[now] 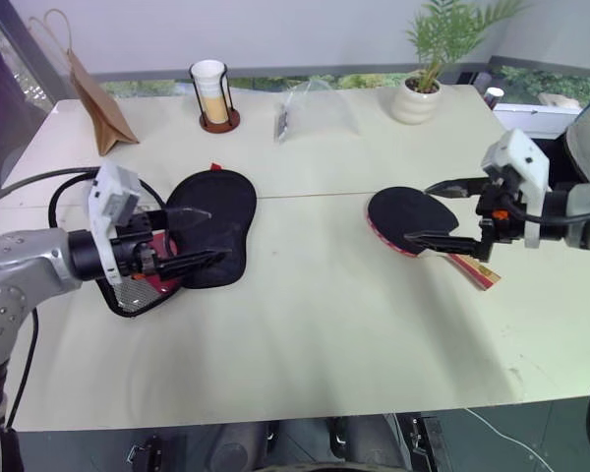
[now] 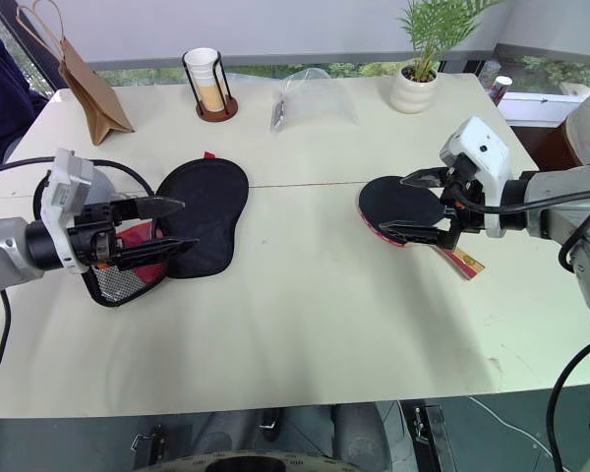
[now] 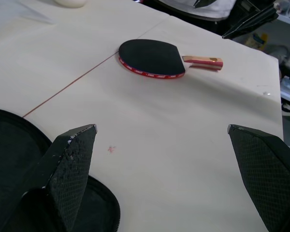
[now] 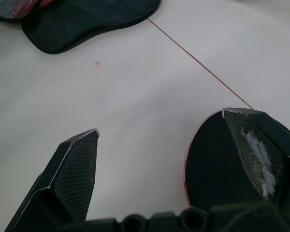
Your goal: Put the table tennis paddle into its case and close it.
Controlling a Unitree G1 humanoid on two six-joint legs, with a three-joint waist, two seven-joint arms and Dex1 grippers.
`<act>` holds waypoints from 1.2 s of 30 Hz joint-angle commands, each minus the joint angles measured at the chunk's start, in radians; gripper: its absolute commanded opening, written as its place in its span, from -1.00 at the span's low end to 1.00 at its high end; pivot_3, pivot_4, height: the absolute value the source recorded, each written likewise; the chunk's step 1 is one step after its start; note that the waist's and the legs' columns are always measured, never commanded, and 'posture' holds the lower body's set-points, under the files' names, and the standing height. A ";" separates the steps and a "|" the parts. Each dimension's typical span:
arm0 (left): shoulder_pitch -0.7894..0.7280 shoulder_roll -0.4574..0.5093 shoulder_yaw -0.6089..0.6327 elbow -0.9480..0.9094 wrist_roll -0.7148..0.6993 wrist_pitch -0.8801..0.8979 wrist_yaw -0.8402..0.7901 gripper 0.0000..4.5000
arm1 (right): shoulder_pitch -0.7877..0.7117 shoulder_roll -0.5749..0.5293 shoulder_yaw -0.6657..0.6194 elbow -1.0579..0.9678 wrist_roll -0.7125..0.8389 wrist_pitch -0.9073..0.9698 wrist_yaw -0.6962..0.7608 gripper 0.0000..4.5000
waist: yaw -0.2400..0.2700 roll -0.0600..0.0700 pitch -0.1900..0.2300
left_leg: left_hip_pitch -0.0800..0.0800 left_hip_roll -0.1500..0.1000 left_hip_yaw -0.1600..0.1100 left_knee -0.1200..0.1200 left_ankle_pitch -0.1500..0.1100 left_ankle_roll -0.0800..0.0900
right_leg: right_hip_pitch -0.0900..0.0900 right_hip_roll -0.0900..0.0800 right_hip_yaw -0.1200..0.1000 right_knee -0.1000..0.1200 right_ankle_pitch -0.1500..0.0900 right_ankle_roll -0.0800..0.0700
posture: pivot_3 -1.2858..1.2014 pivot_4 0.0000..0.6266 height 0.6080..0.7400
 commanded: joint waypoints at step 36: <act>-0.004 0.023 0.035 -0.012 0.021 -0.036 -0.010 1.00 | -0.049 0.093 0.053 -0.036 0.004 0.010 -0.037 0.99 | -0.002 0.000 0.000 | 0.000 0.000 0.000 0.000 0.000 0.000 | 0.000 0.000 0.000 0.000 0.000 0.000 | 0.03 -0.52 0.91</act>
